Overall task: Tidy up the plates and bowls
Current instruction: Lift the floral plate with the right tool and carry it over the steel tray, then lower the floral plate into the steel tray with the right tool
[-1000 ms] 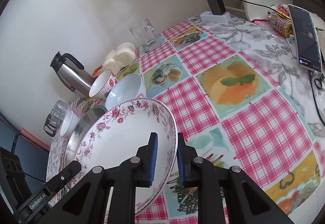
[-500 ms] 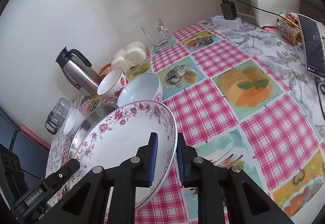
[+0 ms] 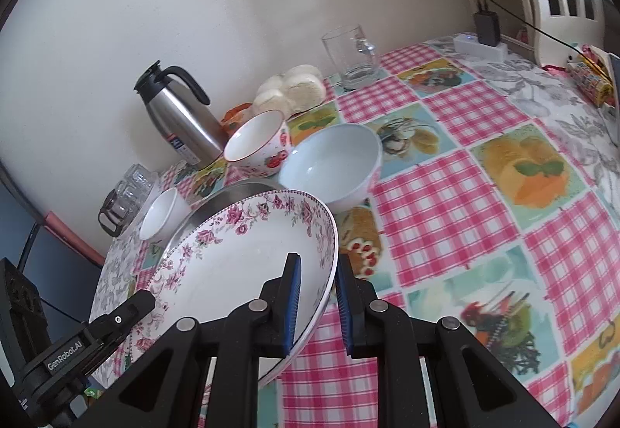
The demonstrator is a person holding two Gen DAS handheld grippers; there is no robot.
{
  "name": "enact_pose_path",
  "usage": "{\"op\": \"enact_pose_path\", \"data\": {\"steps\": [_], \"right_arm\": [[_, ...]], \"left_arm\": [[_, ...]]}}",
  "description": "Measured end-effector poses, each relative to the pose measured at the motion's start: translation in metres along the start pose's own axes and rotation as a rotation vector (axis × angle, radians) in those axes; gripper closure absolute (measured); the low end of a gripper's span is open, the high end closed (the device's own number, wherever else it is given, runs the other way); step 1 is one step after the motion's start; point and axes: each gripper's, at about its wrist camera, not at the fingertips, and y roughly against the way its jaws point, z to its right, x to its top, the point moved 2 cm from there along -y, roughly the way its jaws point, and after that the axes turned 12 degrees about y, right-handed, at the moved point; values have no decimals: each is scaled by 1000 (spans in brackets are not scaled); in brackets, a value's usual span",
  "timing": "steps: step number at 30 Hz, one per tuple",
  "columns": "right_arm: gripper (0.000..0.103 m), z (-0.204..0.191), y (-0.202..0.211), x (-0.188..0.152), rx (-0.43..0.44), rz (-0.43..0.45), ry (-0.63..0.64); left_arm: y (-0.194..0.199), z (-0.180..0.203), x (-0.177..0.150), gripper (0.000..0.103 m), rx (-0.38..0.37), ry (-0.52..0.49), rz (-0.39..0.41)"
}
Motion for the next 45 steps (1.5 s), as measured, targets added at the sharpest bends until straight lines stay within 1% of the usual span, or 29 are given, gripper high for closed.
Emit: {"op": "enact_pose_path", "data": {"steps": [7,14,30,38,41,45], "right_arm": [[84,-34,-19,1,8,-22,62],[84,-48,-38,3,4,-42,86],[84,-54,-72,8,-12,-88,81],[84,-54,-79,8,-11,-102,82],[84,-53,-82,6,-10,-108,80],[84,-53,-82,4,-18,-113,90]], "left_arm": [[6,-30,14,86,34,48,24],[-1,-43,22,86,48,91,20],[-27,-53,34,86,99,102,7],[-36,-57,34,86,128,107,-6],[-38,-56,33,86,137,95,-5],[-37,-56,32,86,138,91,-5]]}}
